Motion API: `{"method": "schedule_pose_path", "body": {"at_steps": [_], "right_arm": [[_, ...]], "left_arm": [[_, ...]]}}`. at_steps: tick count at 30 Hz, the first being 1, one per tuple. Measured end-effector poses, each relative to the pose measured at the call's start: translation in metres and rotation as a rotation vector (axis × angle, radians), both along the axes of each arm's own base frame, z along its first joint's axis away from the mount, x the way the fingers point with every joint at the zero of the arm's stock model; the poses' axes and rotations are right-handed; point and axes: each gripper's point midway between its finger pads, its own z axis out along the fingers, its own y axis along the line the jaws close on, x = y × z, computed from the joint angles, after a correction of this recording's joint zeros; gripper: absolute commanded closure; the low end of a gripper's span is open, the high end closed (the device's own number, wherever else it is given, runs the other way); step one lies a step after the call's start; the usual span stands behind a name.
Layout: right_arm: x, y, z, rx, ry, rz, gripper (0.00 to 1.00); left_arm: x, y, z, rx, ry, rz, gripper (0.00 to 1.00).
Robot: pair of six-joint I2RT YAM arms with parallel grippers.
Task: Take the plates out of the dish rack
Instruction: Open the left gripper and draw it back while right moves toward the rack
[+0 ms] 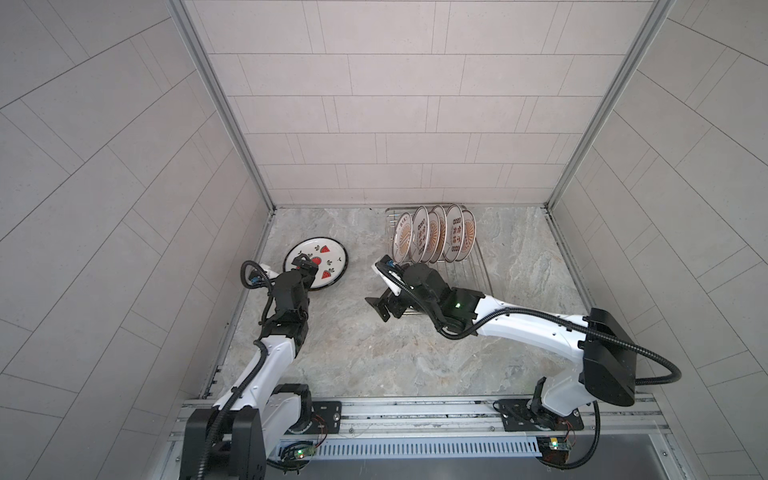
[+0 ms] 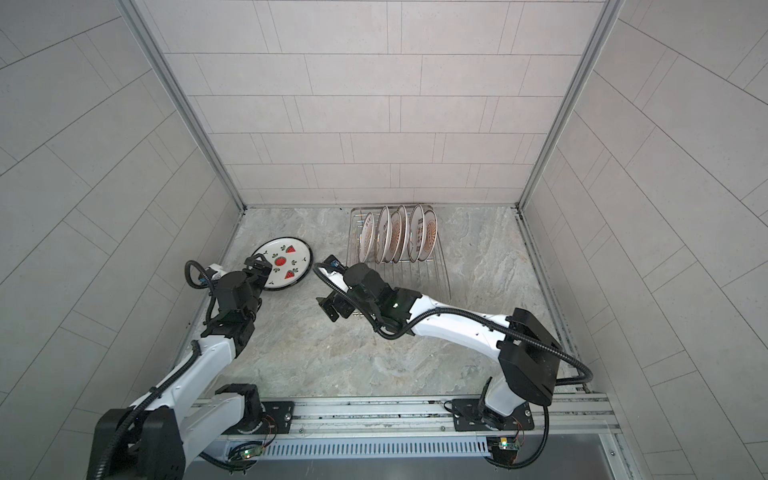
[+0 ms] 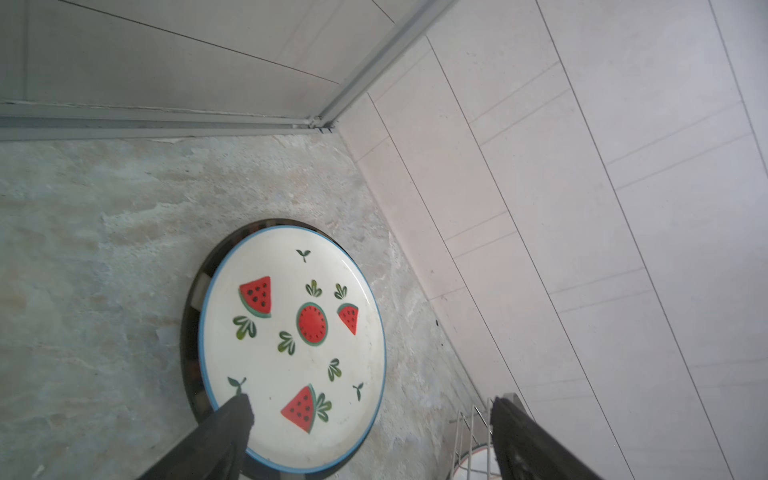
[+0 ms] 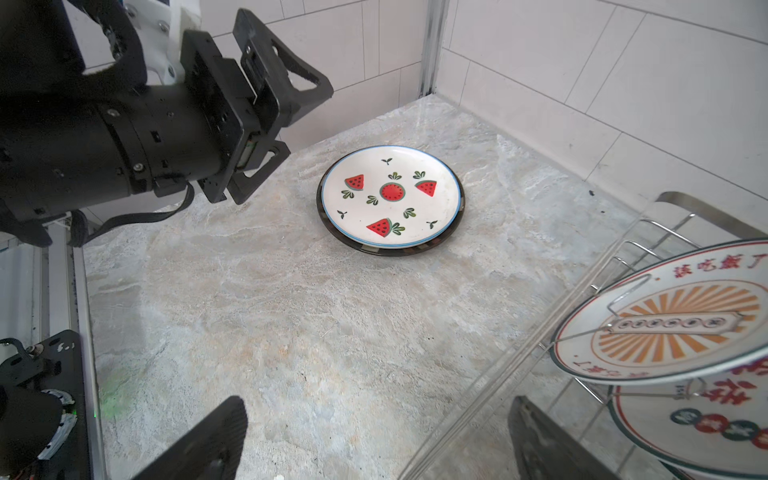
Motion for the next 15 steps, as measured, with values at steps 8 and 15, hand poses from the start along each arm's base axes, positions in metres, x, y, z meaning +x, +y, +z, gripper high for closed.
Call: {"method": "schedule_pose_path", "body": {"at_steps": [8, 15], "right_arm": [[-0.002, -0.042, 0.016, 0.034, -0.071, -0.104, 0.00], [0.012, -0.088, 0.015, 0.061, -0.074, -0.227, 0.00]], "left_arm": [[-0.003, -0.066, 0.018, 0.113, -0.038, -0.251, 0.00], [-0.007, -0.129, 0.015, 0.251, -0.029, -0.512, 0.00]]}}
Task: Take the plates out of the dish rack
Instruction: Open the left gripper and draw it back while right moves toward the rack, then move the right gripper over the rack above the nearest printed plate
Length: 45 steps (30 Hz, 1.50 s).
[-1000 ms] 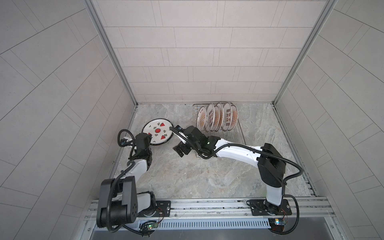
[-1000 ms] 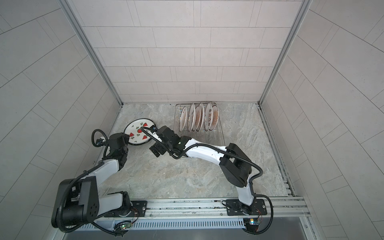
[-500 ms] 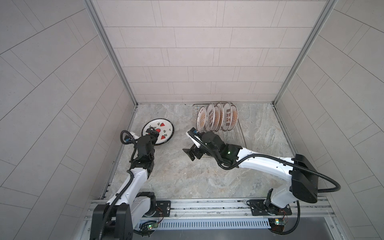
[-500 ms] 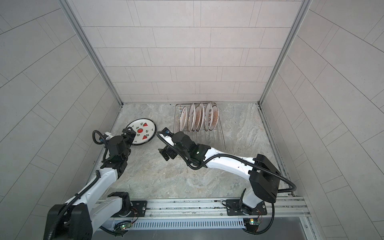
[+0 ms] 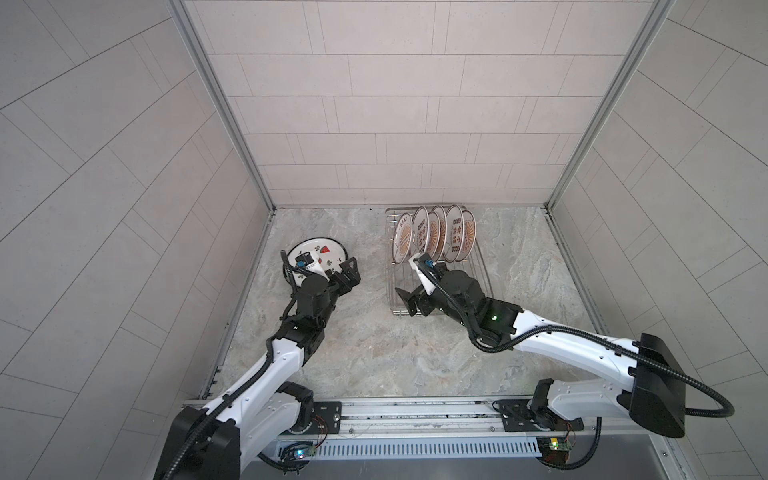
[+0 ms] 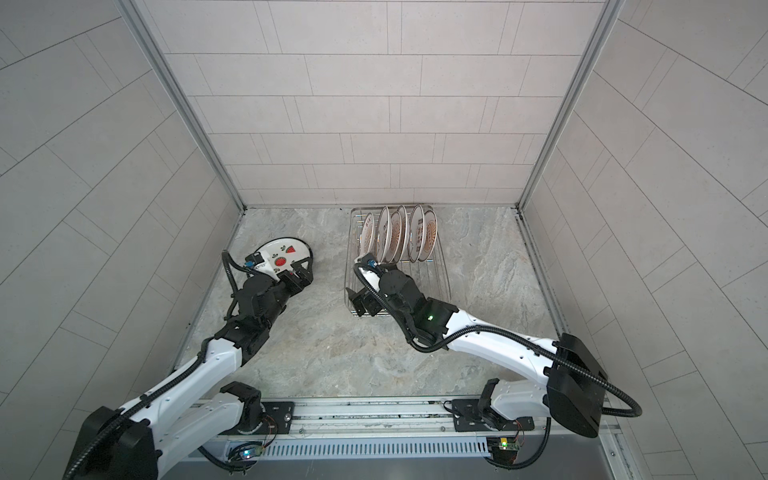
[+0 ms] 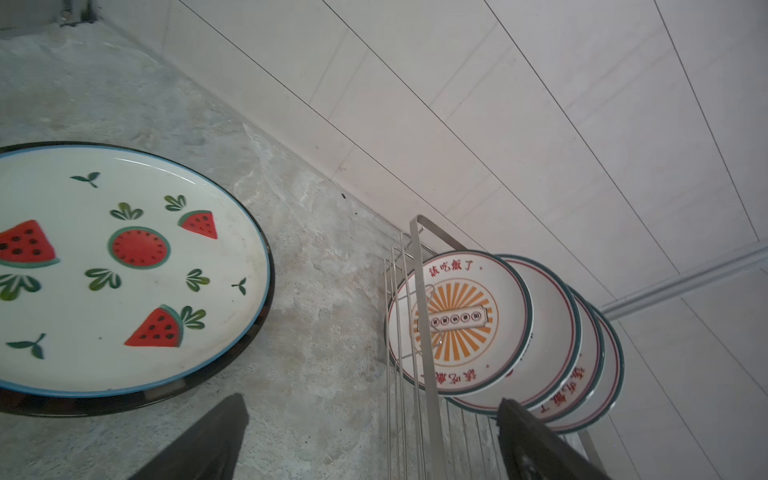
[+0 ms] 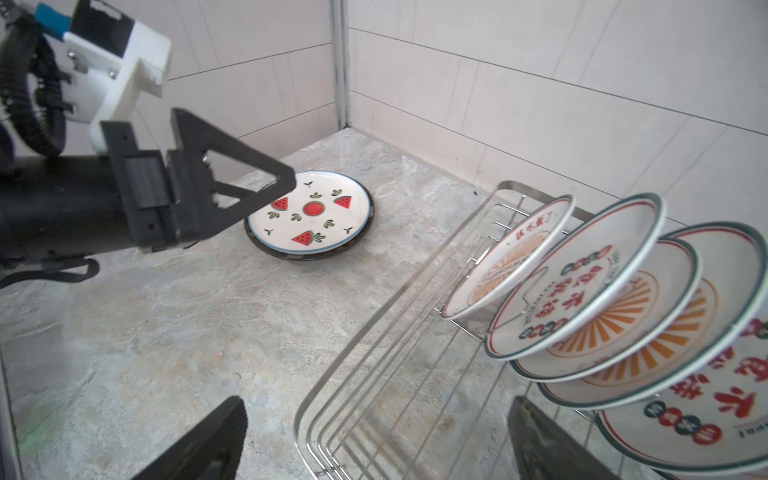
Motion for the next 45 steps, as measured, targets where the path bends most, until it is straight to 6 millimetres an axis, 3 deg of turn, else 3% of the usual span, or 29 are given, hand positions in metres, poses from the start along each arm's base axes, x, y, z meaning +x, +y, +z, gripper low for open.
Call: {"method": "schedule_pose_path", "body": {"at_steps": [8, 14, 21, 27, 35, 41, 45], "right_arm": [[0.018, -0.053, 0.001, 0.076, 0.020, -0.144, 0.00], [0.030, -0.073, 0.002, 0.117, 0.042, -0.213, 0.00], [0.042, -0.099, -0.005, 0.115, 0.092, -0.303, 0.01], [0.055, -0.126, 0.015, 0.153, 0.084, -0.389, 0.02], [0.073, -0.122, 0.049, 0.162, 0.075, -0.402, 0.04], [0.097, -0.110, 0.041, 0.113, 0.126, -0.412, 0.07], [0.112, -0.099, 0.036, 0.085, 0.165, -0.406, 0.20]], "left_arm": [[-0.007, -0.048, 0.008, 0.048, -0.066, -0.214, 0.00], [-0.010, -0.082, -0.008, 0.074, -0.055, -0.350, 0.00], [-0.017, -0.098, -0.006, 0.065, -0.100, -0.428, 0.00], [-0.027, -0.107, -0.008, 0.050, -0.135, -0.487, 0.00], [-0.034, -0.114, -0.024, 0.033, -0.148, -0.535, 0.00], [-0.037, -0.115, -0.022, 0.016, -0.165, -0.550, 0.00], [-0.037, -0.114, -0.021, 0.015, -0.171, -0.544, 0.00]]}}
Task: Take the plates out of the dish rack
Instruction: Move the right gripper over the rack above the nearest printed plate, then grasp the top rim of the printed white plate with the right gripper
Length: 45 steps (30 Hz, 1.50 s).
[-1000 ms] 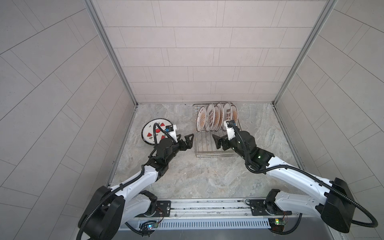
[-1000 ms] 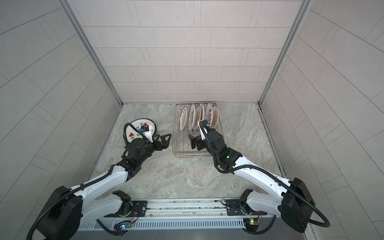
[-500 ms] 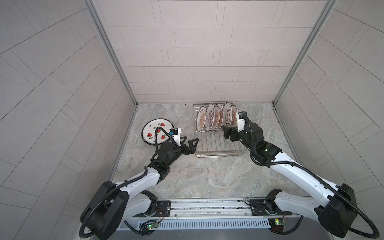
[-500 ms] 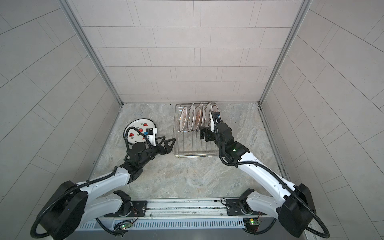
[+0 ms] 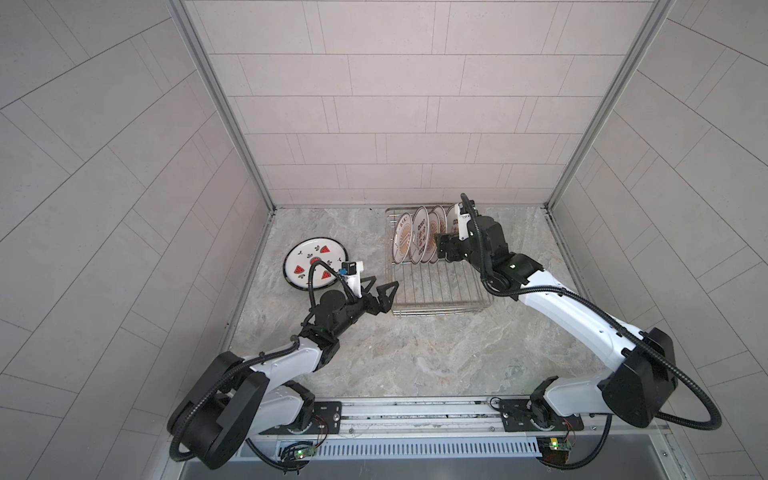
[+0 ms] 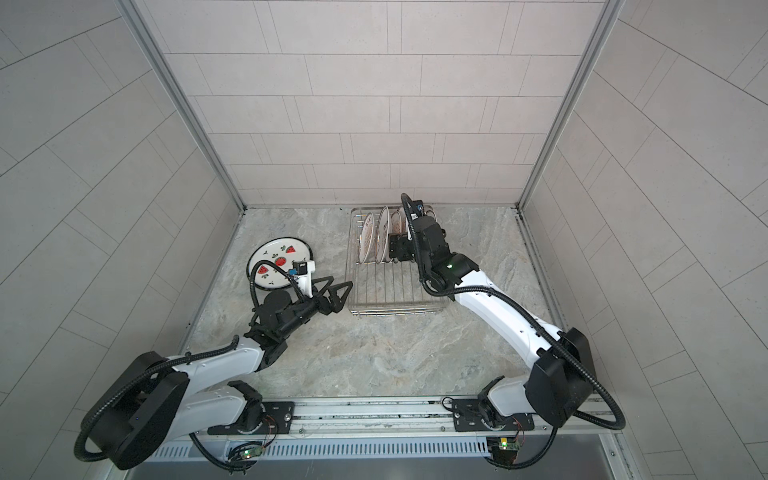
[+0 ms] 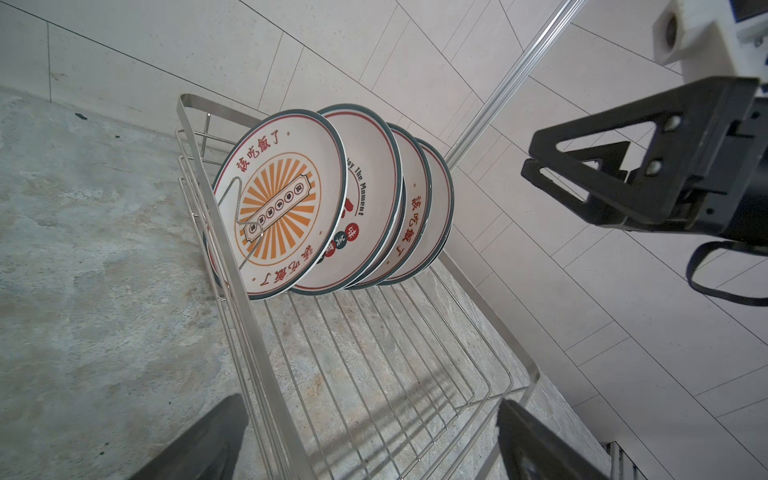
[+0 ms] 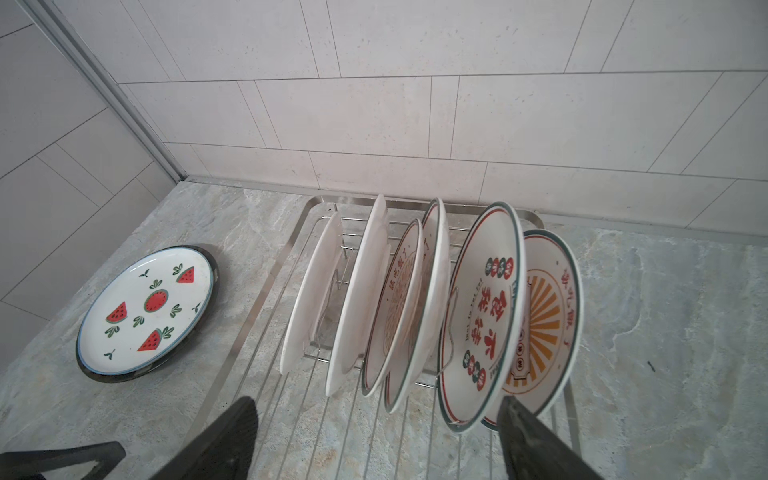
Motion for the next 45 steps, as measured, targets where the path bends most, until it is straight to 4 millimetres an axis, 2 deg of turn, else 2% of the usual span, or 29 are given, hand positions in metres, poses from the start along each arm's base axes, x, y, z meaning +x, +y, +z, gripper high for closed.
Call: {"method": "schedule_pose_path", "body": {"at_steps": [4, 9, 13, 15, 20, 31, 36, 45], "right_arm": [[0.016, 0.011, -0.001, -0.005, 0.028, 0.001, 0.32], [0.032, 0.020, -0.004, -0.020, 0.060, -0.014, 0.38], [0.043, 0.029, -0.010, -0.062, 0.089, -0.037, 0.46], [0.048, 0.034, -0.012, -0.083, 0.100, -0.044, 0.46], [0.058, 0.043, -0.027, -0.127, 0.140, -0.057, 0.57], [0.082, 0.052, -0.048, -0.188, 0.185, -0.091, 0.66], [0.092, 0.048, -0.062, -0.250, 0.197, -0.145, 0.66], [0.099, 0.048, -0.074, -0.327, 0.192, -0.209, 0.70]], "left_arm": [[0.002, 0.003, 0.000, 0.003, -0.001, 0.020, 0.00], [0.003, 0.005, 0.001, 0.003, -0.003, 0.032, 0.00], [0.003, 0.009, 0.006, 0.004, -0.012, 0.052, 0.00], [0.003, 0.010, 0.007, 0.005, -0.013, 0.061, 0.00], [0.004, 0.016, 0.007, 0.008, -0.014, 0.092, 0.00], [0.004, 0.020, 0.009, 0.007, -0.019, 0.114, 0.00], [0.005, 0.019, 0.005, 0.012, -0.010, 0.112, 0.00], [0.006, 0.018, 0.002, 0.014, -0.005, 0.108, 0.00]]}}
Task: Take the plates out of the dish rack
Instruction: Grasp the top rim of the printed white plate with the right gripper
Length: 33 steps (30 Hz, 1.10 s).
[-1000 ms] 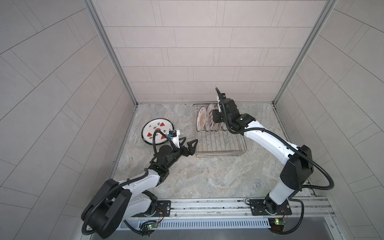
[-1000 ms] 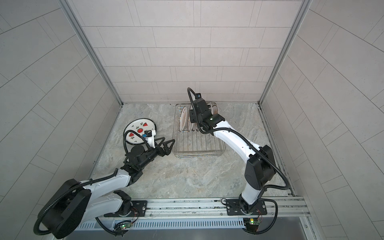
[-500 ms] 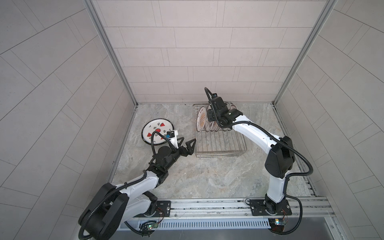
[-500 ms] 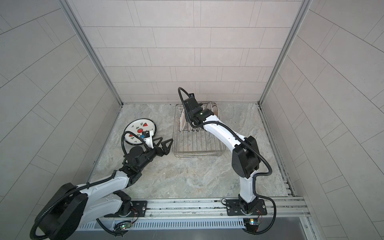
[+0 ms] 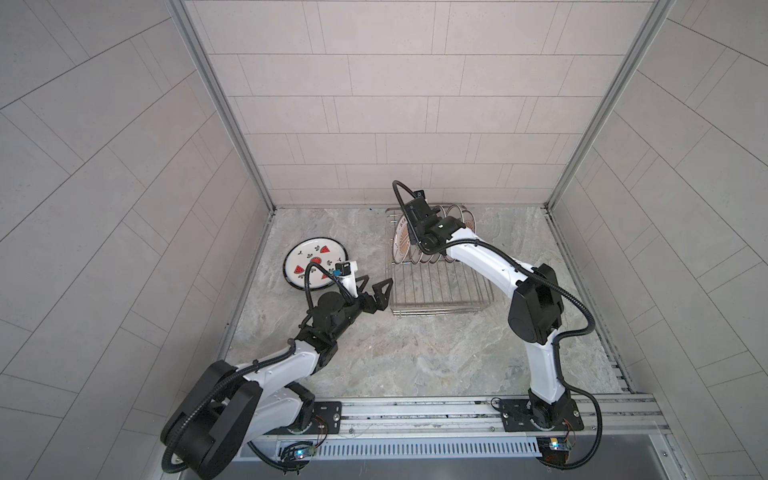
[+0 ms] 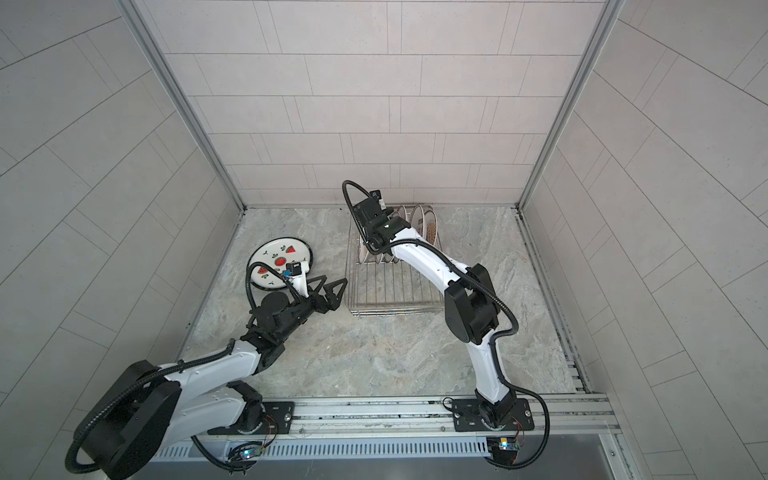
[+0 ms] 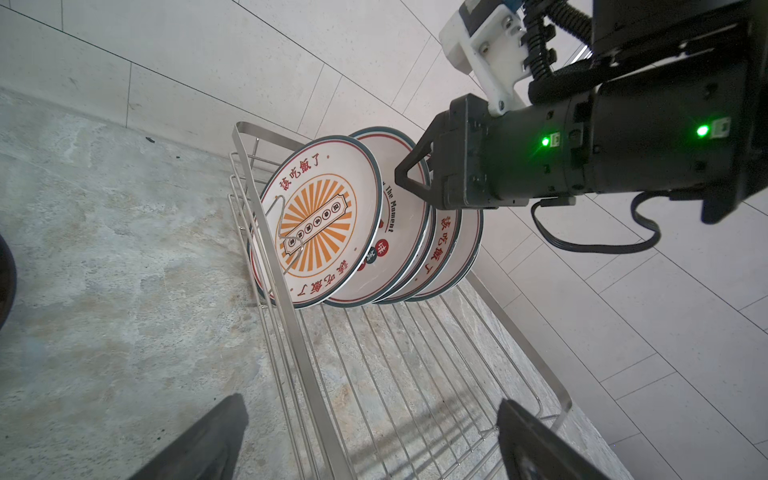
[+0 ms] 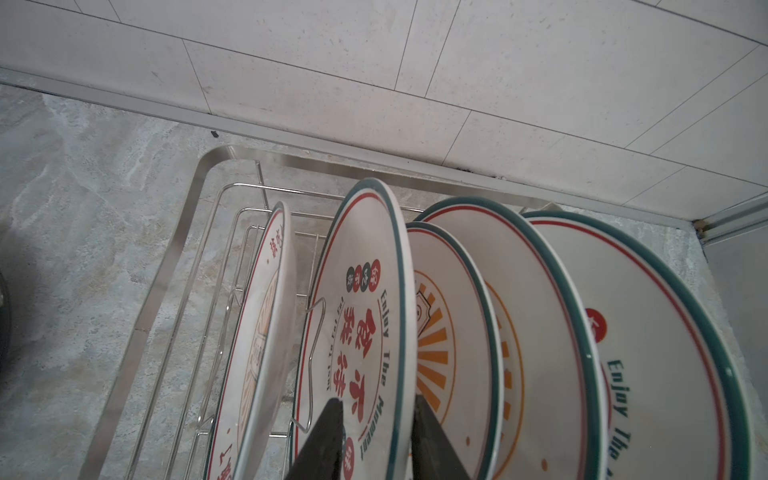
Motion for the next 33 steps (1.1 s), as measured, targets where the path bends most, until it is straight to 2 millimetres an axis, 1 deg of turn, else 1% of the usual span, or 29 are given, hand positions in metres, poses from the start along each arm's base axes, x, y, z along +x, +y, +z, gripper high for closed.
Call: {"method": "schedule_pose_path", "body": {"at_steps": [10, 15, 17, 21, 24, 25, 28, 29, 33], "right_arm": [[0.012, 0.002, -0.019, -0.008, 0.019, -0.024, 0.72], [0.014, -0.002, -0.022, -0.007, 0.024, -0.038, 0.73], [0.015, -0.003, -0.023, -0.003, 0.024, -0.044, 0.75], [0.018, -0.003, -0.028, 0.003, 0.024, -0.053, 0.76], [0.019, -0.003, -0.027, 0.009, 0.019, -0.056, 0.76], [0.019, -0.003, -0.026, 0.011, 0.017, -0.057, 0.78], [0.021, -0.002, -0.025, 0.020, 0.009, -0.060, 0.79], [0.021, -0.002, -0.025, 0.023, 0.007, -0.061, 0.81], [0.023, -0.001, -0.023, 0.038, -0.005, -0.066, 0.82]], "left_arm": [[-0.001, 0.001, 0.000, -0.002, -0.001, 0.001, 0.00], [0.000, 0.002, -0.001, 0.000, -0.002, 0.009, 0.00], [0.001, 0.003, -0.001, 0.001, -0.002, 0.019, 0.00], [0.002, 0.003, -0.004, 0.005, 0.005, 0.023, 0.00], [0.002, 0.003, -0.005, 0.005, 0.006, 0.023, 0.00], [0.002, 0.003, -0.005, 0.005, 0.006, 0.023, 0.00], [0.002, 0.005, -0.006, 0.006, 0.008, 0.032, 0.00], [0.002, 0.007, -0.007, 0.007, 0.009, 0.039, 0.00], [0.001, 0.010, -0.008, 0.009, 0.009, 0.054, 0.00]]}}
